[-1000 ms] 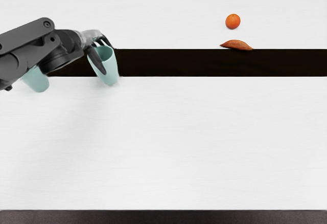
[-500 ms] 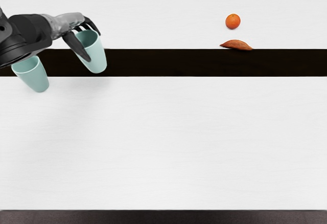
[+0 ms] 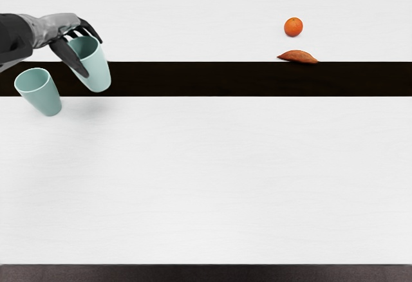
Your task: Pick up cup and place in cup with left hand
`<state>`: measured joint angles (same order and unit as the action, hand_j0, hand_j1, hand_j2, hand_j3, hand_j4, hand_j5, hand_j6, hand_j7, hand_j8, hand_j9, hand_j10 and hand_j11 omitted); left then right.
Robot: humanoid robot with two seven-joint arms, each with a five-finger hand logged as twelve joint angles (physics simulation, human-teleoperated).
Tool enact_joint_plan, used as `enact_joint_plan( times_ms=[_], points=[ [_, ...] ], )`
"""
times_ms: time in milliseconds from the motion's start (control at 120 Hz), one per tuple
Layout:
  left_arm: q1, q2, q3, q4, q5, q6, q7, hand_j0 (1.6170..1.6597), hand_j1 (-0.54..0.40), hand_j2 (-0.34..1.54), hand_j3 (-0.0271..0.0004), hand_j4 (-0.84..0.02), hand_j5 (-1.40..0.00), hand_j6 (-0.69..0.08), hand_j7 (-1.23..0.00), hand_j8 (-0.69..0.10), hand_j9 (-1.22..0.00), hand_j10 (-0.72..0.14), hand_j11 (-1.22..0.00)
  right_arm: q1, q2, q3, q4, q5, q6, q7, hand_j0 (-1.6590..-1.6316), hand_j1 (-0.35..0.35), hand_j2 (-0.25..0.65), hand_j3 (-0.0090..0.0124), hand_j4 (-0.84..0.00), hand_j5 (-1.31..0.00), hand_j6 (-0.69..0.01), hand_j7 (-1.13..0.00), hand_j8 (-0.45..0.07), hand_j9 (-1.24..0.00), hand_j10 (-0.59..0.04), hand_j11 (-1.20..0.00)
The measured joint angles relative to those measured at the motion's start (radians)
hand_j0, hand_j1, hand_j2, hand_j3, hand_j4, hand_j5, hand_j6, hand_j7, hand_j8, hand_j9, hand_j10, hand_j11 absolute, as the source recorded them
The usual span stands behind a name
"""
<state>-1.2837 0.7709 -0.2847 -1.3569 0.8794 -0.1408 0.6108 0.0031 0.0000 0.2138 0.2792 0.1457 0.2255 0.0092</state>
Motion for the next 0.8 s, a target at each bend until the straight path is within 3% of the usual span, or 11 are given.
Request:
enact_joint_plan(
  times_ms=[717,800],
  points=[
    [-0.020,0.114,0.003,0.046,0.004,-0.004,0.000,1.6566,-0.208,0.15,0.0000,-0.349,-0.70,-0.191,-0.69,-0.202,-0.67,-0.357,-0.68,0.000,0.000,0.001,0.000,0.000,0.000,0.000,-1.6581,-0.349,0.000,0.0000,0.000,0.00,0.001,0.00,0.000,0.00,0.000,0.00],
    [-0.019,0.120,0.003,0.055,0.004,-0.006,0.000,1.6553,-0.195,0.14,0.0000,-0.338,-0.70,-0.189,-0.69,-0.203,-0.68,-0.360,-0.69,0.000,0.000,0.001,0.000,0.000,0.000,0.000,-1.6581,-0.349,0.000,0.0000,0.000,0.00,0.001,0.00,0.000,0.00,0.000,0.00]
  ],
)
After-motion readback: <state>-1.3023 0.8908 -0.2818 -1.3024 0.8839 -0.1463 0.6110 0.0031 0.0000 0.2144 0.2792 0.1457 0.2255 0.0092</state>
